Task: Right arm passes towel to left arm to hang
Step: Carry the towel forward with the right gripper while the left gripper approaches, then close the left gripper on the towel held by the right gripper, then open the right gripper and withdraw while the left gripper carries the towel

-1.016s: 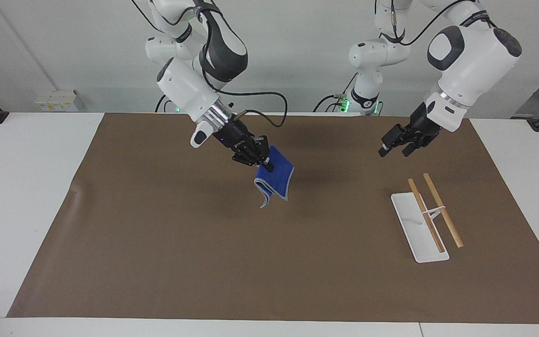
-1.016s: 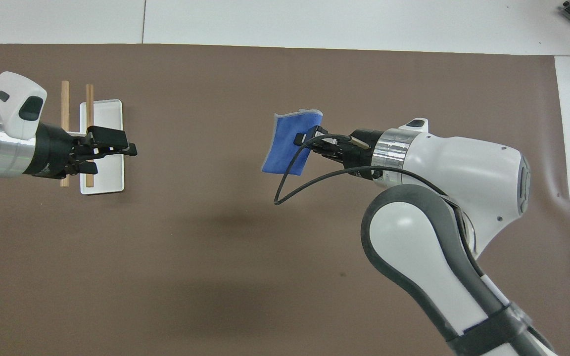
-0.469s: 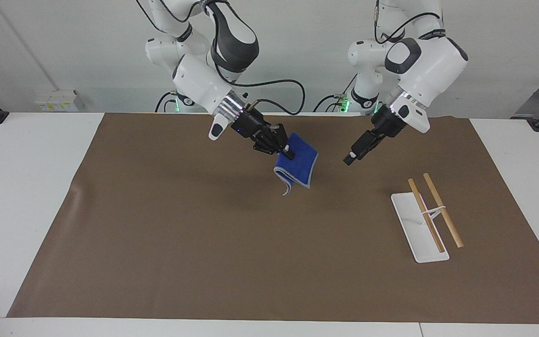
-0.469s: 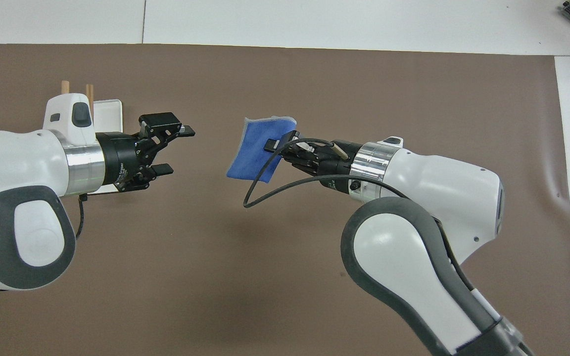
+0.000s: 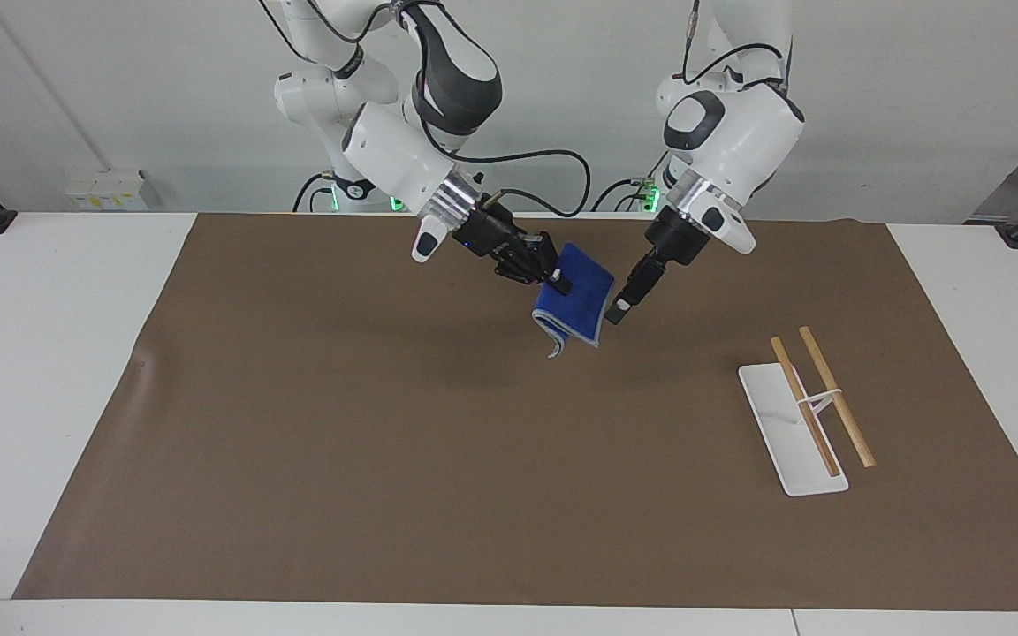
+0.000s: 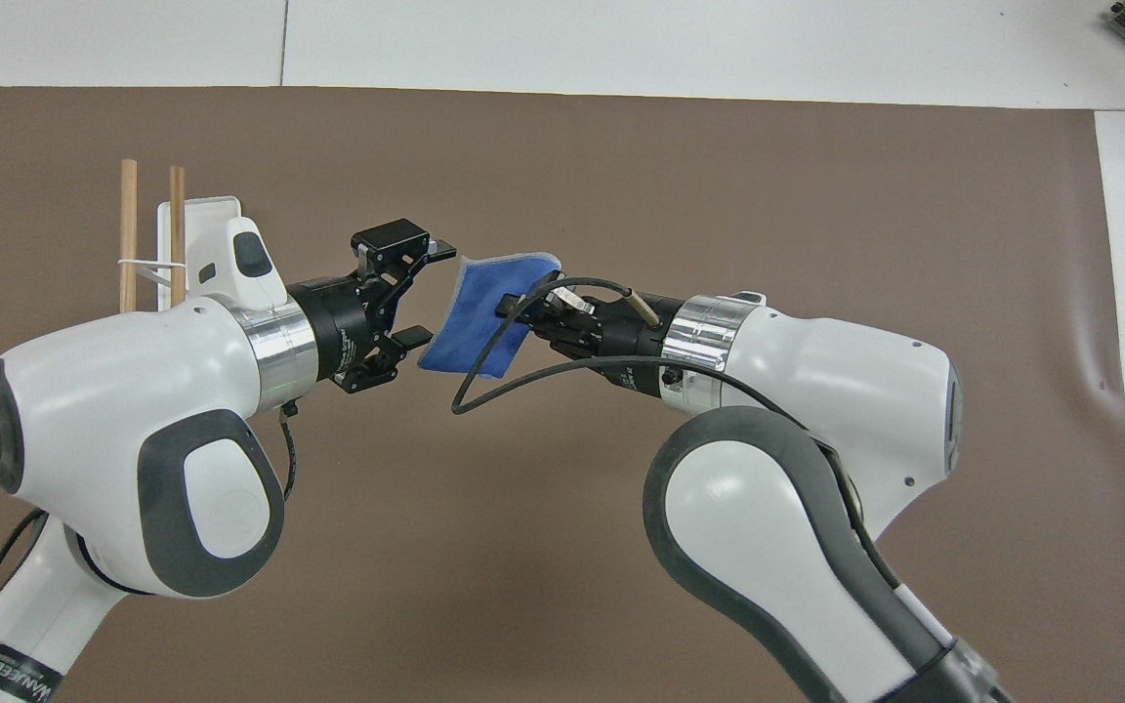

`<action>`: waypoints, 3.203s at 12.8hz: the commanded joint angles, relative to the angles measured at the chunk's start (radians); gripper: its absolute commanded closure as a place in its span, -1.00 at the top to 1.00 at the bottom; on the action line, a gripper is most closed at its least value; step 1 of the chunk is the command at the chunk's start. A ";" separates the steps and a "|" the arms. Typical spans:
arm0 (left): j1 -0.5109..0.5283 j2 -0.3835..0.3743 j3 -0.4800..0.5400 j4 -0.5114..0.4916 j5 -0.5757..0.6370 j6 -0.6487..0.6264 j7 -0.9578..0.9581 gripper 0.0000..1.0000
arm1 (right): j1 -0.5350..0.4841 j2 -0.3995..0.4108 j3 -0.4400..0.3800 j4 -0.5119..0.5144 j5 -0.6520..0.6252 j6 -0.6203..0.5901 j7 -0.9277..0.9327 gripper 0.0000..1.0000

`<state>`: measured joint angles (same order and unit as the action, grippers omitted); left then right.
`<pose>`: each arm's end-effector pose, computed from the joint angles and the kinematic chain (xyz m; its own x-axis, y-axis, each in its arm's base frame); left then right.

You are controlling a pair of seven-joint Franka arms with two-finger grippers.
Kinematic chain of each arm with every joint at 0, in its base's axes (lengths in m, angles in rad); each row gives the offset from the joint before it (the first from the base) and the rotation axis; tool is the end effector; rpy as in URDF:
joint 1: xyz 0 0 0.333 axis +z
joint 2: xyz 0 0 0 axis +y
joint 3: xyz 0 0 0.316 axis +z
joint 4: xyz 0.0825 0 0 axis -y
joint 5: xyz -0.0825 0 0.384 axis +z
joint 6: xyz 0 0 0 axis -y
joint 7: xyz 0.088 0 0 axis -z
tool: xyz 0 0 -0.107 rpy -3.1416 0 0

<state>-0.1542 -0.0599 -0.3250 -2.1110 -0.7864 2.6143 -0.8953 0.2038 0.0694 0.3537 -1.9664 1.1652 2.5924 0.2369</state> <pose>0.5127 -0.2519 0.4983 0.6095 0.7419 -0.2795 0.6986 -0.3360 0.6317 0.5290 0.3040 0.4915 0.8777 -0.4563 -0.1462 -0.3650 -0.4392 -0.8209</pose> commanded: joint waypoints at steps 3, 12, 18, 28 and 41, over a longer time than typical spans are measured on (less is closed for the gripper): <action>-0.025 0.000 0.015 -0.009 -0.025 0.027 -0.016 1.00 | -0.004 -0.003 0.004 0.001 0.028 -0.011 0.007 -1.00; -0.001 -0.020 0.018 -0.014 -0.024 -0.173 0.056 1.00 | -0.004 -0.003 0.004 0.000 0.027 -0.011 0.009 -1.00; 0.010 -0.047 0.017 -0.001 -0.025 -0.226 0.035 1.00 | -0.004 -0.008 0.004 0.000 0.025 -0.011 0.009 -1.00; 0.005 -0.058 0.017 -0.001 -0.021 -0.221 -0.057 -0.75 | -0.007 -0.017 -0.001 -0.008 0.013 -0.011 0.009 -1.00; 0.132 -0.041 0.018 -0.004 -0.010 -0.171 0.277 -1.00 | -0.072 -0.069 -0.007 -0.109 -0.157 -0.044 0.018 1.00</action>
<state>-0.0633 -0.0954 -0.3018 -2.1018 -0.7909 2.4220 -0.6937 0.1534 0.0440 0.3431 -2.0307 1.0864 2.5692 0.2397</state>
